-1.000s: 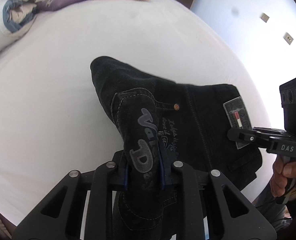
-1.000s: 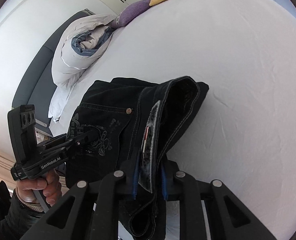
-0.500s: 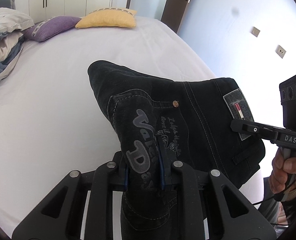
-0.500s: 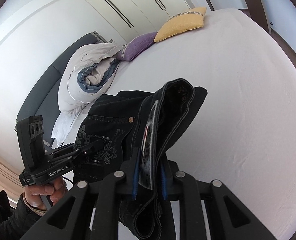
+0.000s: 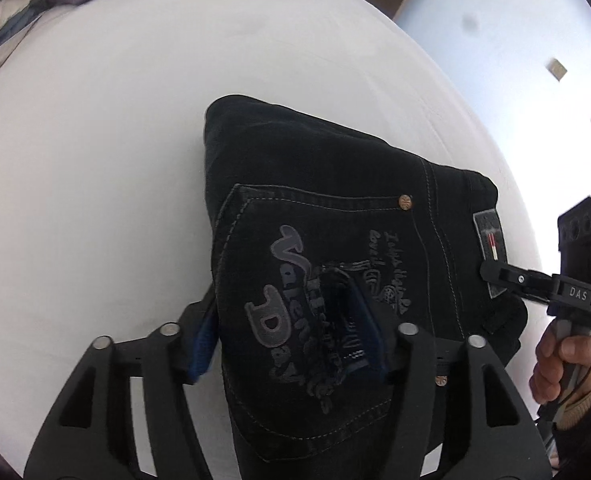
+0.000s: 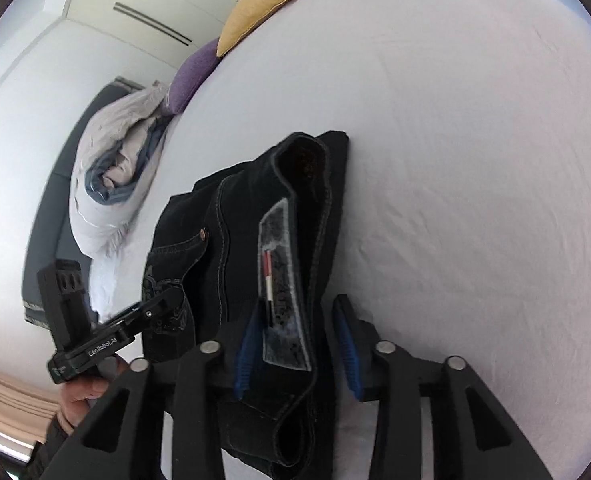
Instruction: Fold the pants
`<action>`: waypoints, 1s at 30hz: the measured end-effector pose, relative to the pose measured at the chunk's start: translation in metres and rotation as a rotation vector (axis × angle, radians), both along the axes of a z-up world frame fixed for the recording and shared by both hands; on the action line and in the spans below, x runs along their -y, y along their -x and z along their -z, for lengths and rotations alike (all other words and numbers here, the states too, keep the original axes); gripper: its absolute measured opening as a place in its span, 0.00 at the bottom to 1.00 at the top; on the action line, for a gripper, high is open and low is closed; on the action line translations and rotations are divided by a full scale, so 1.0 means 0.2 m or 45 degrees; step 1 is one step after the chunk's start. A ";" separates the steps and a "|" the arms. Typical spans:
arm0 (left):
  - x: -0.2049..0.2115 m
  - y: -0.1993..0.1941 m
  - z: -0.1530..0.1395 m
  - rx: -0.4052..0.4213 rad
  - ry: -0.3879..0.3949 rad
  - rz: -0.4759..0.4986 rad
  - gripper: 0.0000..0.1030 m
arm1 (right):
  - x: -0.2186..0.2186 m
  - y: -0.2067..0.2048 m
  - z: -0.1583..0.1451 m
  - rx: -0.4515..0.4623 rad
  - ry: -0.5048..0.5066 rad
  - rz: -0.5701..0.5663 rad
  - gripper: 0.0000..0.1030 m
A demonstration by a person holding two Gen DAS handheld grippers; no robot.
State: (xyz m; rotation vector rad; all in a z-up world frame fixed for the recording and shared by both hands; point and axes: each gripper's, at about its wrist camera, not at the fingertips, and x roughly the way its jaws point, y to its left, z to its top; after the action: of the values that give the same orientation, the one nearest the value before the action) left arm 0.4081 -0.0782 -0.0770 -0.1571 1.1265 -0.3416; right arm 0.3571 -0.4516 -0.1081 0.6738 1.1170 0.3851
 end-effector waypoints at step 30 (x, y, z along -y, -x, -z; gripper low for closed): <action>0.05 1.79 -1.57 0.871 -0.539 -0.302 1.00 | -0.28 1.50 -1.58 1.044 0.767 0.358 1.00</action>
State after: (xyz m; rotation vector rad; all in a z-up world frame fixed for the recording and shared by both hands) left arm 0.0505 -0.0877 0.2373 0.1921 0.4736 0.0661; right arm 0.0580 -0.3955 0.2082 0.0912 0.3039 0.0463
